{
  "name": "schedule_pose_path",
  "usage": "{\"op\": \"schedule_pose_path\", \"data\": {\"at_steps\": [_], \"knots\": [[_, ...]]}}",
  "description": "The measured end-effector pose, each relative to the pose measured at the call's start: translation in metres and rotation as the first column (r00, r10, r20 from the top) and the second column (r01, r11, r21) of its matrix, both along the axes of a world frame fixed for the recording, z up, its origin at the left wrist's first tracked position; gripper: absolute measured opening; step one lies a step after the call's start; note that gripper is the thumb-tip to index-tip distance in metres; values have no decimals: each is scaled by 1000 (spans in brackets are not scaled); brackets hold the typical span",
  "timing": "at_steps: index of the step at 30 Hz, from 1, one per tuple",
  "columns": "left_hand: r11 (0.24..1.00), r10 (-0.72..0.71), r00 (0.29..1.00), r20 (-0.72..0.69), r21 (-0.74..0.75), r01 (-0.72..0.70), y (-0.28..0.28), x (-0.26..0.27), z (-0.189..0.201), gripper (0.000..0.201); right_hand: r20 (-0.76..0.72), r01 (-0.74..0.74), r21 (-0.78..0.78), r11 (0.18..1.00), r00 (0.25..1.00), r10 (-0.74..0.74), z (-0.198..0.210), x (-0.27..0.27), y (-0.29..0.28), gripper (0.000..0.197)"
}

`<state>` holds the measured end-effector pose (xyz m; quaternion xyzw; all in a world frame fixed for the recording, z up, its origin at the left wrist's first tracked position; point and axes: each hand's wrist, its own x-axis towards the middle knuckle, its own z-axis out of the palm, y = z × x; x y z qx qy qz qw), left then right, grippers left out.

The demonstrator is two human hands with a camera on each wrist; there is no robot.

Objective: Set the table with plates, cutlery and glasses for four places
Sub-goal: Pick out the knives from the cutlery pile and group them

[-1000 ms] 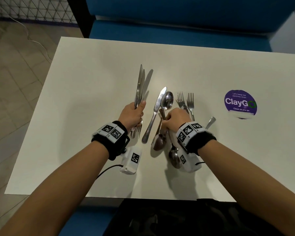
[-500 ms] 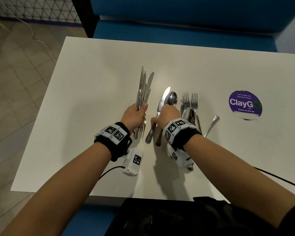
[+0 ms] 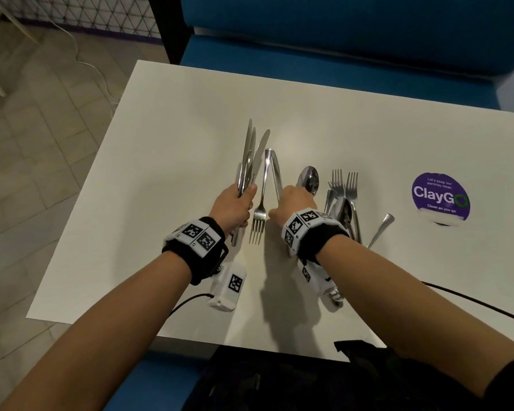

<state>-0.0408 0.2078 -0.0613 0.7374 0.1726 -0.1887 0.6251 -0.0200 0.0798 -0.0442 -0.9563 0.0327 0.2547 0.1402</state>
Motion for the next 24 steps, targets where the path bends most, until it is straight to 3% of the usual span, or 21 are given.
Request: {"op": "schedule_pose_path", "data": {"at_steps": [4, 7, 8, 10, 11, 12, 16, 18, 24], "knots": [[998, 29, 1000, -12, -60, -29, -4, 1, 4, 25, -27, 56, 4, 998, 998, -56, 0, 7, -10, 35], [997, 28, 1000, -4, -72, -28, -13, 4, 9, 26, 28, 220, 276, 936, 971, -236, 7, 12, -24, 22], [997, 21, 1000, -3, -73, -22, -19, 5, 11, 26, 17, 295, 433, 851, 942, -335, 11, 12, -31, 18], [995, 13, 1000, -3, -96, -14, -31, 9, 16, 25, -107, 410, 703, 580, 868, -484, 23, 11, -40, 10], [994, 2, 1000, 5, -106, -1, -40, 10, 20, 24, -177, 433, 775, 460, 848, -500, 29, 9, -46, 10], [994, -16, 1000, 17, -109, 18, -49, 13, 22, 24, -214, 441, 801, 406, 844, -492, 33, 7, -52, 10], [992, -63, 996, 61, -107, 69, -96, 20, 32, 35, -142, 420, 760, 497, 853, -503, 31, 0, -84, 8], [990, -100, 991, 87, -94, 109, -126, 20, 35, 41, -69, 432, 715, 549, 826, -560, 28, -2, -110, 17], [973, -119, 991, 60, -192, 128, -243, 12, 38, 22, -151, 494, 712, 498, 802, -578, 34, -18, -223, 20]]}}
